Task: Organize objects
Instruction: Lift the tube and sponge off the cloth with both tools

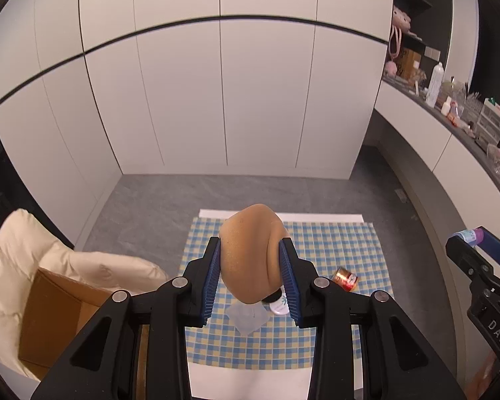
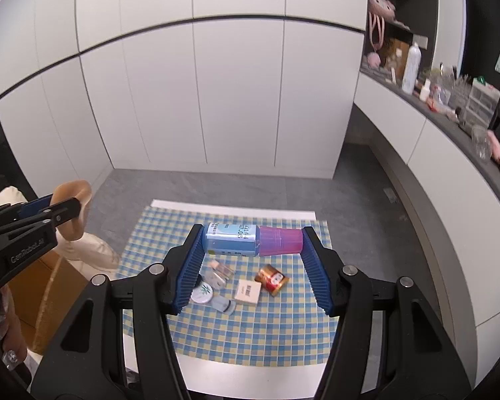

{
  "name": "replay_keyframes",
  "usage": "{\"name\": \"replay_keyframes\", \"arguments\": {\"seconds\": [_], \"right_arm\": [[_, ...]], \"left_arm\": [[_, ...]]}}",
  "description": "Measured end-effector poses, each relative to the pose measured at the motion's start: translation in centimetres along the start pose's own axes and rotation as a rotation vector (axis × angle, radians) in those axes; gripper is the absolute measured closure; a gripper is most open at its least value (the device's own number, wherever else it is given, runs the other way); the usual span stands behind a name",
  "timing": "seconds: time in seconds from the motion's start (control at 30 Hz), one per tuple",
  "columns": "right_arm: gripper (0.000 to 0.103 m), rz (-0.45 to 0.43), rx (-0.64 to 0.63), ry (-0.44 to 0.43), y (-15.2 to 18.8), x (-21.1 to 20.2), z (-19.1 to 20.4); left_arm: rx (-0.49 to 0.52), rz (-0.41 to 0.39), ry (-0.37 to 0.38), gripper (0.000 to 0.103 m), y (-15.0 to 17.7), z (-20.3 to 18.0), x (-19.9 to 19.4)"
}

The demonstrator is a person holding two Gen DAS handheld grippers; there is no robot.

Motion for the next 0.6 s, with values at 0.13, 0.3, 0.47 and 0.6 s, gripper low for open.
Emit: {"name": "replay_keyframes", "arguments": {"seconds": [0.13, 0.3, 0.47, 0.6], "right_arm": [[0.043, -0.030, -0.025, 0.004, -2.1, -2.5, 0.9], [0.043, -0.049, -0.046, 0.005, -4.0, -4.7, 1.9], [0.043, -0.060, -0.057, -0.005, -4.6, -6.1, 2.8], [0.043, -0.063, -0.059, -0.007, -4.7, -6.6, 3.0]], "left_arm": [[0.002, -0.016, 0.008, 0.068, -0.7, -0.1, -1.9], [-0.004, -0.033, 0.013, 0.068, -1.7, 0.1, -4.3], [-0.007, -0.057, 0.009, 0.068, -2.5, 0.3, -6.3], [-0.008, -0.066, 0.015, 0.068, -2.7, 0.2, -7.5]]}}
Point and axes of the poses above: each gripper's, at about its wrist camera, not at the fingertips, and x roughly the way its jaws point, z to its left, y to its underside, the point moved 10 cm from there along x, roughly the way its jaws point, and after that the axes turned 1 degree about x, right-handed, at the moved point
